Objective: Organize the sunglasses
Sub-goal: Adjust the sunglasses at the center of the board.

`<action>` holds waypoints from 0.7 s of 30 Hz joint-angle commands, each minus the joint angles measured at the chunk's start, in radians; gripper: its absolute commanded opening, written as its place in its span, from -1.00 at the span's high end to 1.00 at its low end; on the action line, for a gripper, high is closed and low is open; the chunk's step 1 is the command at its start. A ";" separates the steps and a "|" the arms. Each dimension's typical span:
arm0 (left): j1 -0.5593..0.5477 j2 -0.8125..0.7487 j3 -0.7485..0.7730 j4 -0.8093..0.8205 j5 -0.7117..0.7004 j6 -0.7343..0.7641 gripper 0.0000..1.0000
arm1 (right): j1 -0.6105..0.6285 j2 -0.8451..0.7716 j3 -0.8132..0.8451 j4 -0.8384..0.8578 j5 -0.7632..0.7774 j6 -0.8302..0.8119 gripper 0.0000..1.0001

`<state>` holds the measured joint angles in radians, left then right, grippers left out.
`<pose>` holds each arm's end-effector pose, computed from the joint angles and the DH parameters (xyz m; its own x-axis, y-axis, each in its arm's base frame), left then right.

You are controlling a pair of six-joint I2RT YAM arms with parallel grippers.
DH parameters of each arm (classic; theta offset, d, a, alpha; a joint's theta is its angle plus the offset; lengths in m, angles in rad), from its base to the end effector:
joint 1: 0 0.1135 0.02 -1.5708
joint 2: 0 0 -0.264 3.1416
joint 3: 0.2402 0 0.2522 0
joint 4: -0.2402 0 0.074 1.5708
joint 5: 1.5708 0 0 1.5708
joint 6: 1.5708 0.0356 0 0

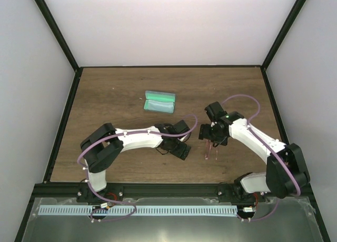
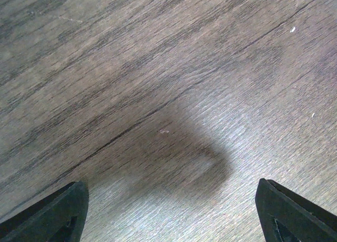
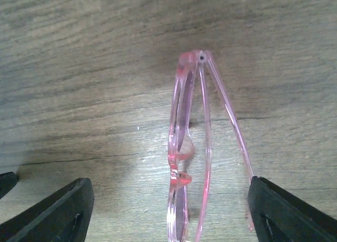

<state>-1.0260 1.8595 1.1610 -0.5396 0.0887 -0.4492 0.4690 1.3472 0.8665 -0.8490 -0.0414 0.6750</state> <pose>0.1824 -0.3070 0.1515 -0.8177 0.5147 -0.2578 0.5682 0.7937 -0.2172 0.2068 0.1064 0.2045 -0.9640 0.2115 -0.1613 0.1819 0.9666 0.1806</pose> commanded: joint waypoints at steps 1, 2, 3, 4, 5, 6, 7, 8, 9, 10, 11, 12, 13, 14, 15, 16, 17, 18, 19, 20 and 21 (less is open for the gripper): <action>-0.002 0.045 -0.018 -0.034 0.020 -0.013 -0.79 | 0.007 -0.007 0.026 -0.030 0.037 -0.027 -0.69; -0.001 0.047 -0.017 -0.034 0.020 -0.012 -0.79 | 0.007 0.004 0.020 -0.027 0.040 -0.028 -0.74; -0.001 0.049 -0.017 -0.036 0.019 -0.009 -0.79 | 0.007 0.009 0.011 -0.019 0.040 -0.031 -0.75; -0.001 0.049 -0.017 -0.039 0.016 -0.007 -0.79 | 0.007 0.014 0.000 -0.009 0.041 -0.035 -0.75; -0.001 0.049 -0.018 -0.041 0.013 -0.005 -0.79 | 0.007 0.020 -0.010 0.001 0.042 -0.040 -0.75; -0.001 0.048 -0.020 -0.044 0.010 -0.002 -0.79 | 0.007 0.029 -0.020 0.009 0.049 -0.045 -0.75; -0.001 0.047 -0.022 -0.047 0.009 0.000 -0.79 | 0.007 0.042 -0.024 0.011 0.061 -0.049 -0.75; -0.002 0.045 -0.025 -0.047 0.007 0.001 -0.79 | 0.006 0.057 -0.029 0.011 0.075 -0.053 -0.74; -0.001 0.043 -0.029 -0.049 0.006 0.001 -0.79 | 0.006 0.071 -0.034 0.012 0.086 -0.055 -0.73; -0.001 0.039 -0.034 -0.047 0.006 0.002 -0.79 | 0.007 0.083 -0.041 0.017 0.092 -0.057 -0.70; -0.001 0.038 -0.039 -0.047 0.007 0.000 -0.79 | 0.007 0.092 -0.048 0.024 0.092 -0.058 -0.66; -0.001 0.038 -0.042 -0.047 0.007 0.000 -0.79 | 0.007 0.096 -0.053 0.030 0.087 -0.057 -0.61; -0.002 0.037 -0.047 -0.046 0.007 -0.002 -0.79 | 0.007 0.095 -0.059 0.038 0.079 -0.056 -0.53; -0.001 0.036 -0.052 -0.043 0.007 -0.003 -0.79 | 0.007 0.092 -0.063 0.042 0.074 -0.053 -0.46; -0.001 0.034 -0.056 -0.042 0.008 -0.005 -0.79 | 0.007 0.086 -0.066 0.046 0.069 -0.051 -0.37; -0.002 0.032 -0.060 -0.041 0.008 -0.006 -0.79 | 0.007 0.080 -0.067 0.047 0.066 -0.046 -0.28; -0.002 0.031 -0.063 -0.039 0.008 -0.008 -0.79 | 0.007 0.073 -0.067 0.049 0.065 -0.044 -0.18; -0.002 0.029 -0.067 -0.037 0.008 -0.008 -0.79 | 0.007 0.070 -0.068 0.048 0.067 -0.042 -0.07; -0.002 0.026 -0.071 -0.037 0.008 -0.009 -0.79 | 0.007 0.068 -0.068 0.046 0.069 -0.039 0.02; -0.001 0.024 -0.074 -0.037 0.008 -0.009 -0.79 | 0.007 0.067 -0.067 0.041 0.074 -0.036 0.17; -0.001 0.022 -0.077 -0.037 0.006 -0.011 -0.79 | 0.007 0.067 -0.064 0.033 0.080 -0.031 0.25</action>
<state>-1.0260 1.8496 1.1412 -0.5182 0.0887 -0.4454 0.4694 1.4387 0.7933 -0.8158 0.0132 0.6258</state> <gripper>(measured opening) 0.894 0.447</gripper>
